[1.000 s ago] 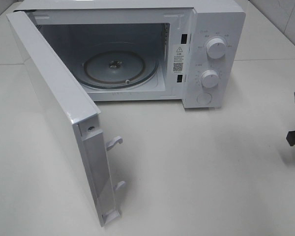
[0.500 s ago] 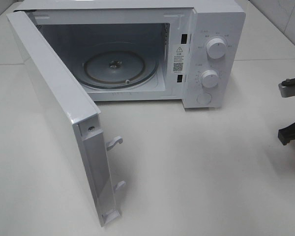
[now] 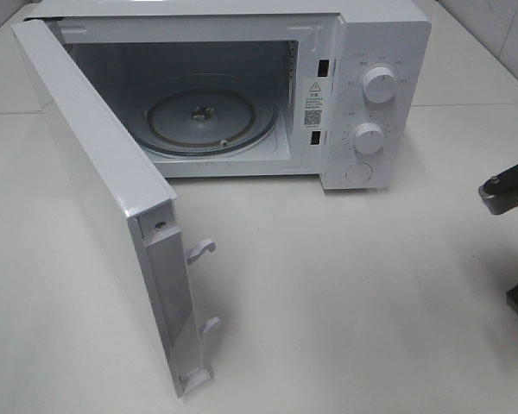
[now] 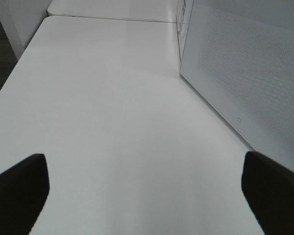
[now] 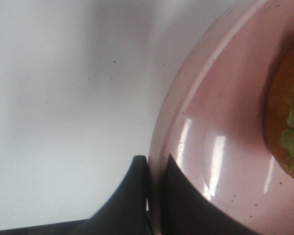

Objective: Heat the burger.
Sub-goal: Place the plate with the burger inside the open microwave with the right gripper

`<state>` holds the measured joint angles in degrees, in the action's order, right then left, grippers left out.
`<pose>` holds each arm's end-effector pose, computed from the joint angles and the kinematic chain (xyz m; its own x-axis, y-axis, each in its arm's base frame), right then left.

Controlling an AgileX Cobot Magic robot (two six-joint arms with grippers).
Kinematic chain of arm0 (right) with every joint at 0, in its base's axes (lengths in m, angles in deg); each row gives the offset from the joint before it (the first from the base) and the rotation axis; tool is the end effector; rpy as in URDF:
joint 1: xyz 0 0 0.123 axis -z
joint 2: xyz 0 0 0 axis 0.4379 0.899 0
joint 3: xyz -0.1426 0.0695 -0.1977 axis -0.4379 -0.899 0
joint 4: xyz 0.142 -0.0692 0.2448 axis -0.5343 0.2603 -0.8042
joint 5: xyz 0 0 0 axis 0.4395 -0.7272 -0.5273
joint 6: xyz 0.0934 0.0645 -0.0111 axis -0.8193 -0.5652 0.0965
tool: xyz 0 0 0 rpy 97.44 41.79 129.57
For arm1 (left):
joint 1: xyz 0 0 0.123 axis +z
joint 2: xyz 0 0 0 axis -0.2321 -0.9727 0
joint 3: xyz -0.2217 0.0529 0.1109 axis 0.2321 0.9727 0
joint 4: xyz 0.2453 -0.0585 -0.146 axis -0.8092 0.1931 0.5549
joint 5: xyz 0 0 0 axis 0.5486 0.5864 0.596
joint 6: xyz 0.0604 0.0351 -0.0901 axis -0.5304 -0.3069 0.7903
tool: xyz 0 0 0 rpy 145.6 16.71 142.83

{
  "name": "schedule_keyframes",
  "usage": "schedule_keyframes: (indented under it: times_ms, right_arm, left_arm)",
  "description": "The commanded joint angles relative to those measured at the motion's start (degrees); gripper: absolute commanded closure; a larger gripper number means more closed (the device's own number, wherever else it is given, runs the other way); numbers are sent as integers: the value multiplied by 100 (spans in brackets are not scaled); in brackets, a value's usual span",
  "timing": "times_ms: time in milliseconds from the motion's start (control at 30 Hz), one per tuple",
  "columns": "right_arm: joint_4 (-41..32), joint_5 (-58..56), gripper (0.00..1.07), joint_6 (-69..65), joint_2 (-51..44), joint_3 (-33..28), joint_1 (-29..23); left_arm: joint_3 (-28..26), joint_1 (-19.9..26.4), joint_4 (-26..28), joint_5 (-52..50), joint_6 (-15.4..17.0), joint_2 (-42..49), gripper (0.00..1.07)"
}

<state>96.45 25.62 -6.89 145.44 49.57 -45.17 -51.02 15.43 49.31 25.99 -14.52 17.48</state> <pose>0.2500 0.0339 0.0913 -0.9463 -0.3227 -0.0181 -0.2822 0.8524 -0.4401 0.0789 -0.0034 0.2893 -0.4571 -0.0451 -0.8883 0.0004 0.9987 -0.0509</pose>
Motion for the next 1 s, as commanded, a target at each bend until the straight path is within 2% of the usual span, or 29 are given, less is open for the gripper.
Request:
schedule_keyframes:
  times_ms: [33, 100, 200, 267, 333, 433, 467, 567, 767, 1000]
  right_arm:
    - [332, -332, 107, -109, -372, -201, -539]
    - [332, -344, 107, -109, -441, -241, -653]
    - [332, -447, 107, -57, -688, -252, -1243]
    - [332, -458, 107, 0, -722, -252, -1358]
    - [332, -464, 107, 189, -791, -252, -1902]
    - [315, -464, 107, 241, -791, -252, -2017]
    - [292, -458, 107, 327, -791, -252, -2269]
    - [241, -447, 107, 418, -791, -252, -2544]
    - [0, -206, 107, 1220, -802, -252, -2813]
    - [0, 195, 107, 2160, -831, -246, -2825]
  left_arm:
    - [0, 0, 6, -69, 0, 92, 4]
    - [0, 0, 6, -69, 0, 92, 4]
    - [0, 0, 6, -69, 0, 92, 4]
    - [0, 0, 6, -69, 0, 92, 4]
    - [0, 0, 6, -69, 0, 92, 4]
    - [0, 0, 6, -69, 0, 92, 4]
    - [0, 0, 6, -69, 0, 92, 4]
    - [0, 0, 6, -69, 0, 92, 4]
    - [0, 0, 6, -69, 0, 92, 4]
    - [0, 0, 6, -69, 0, 92, 4]
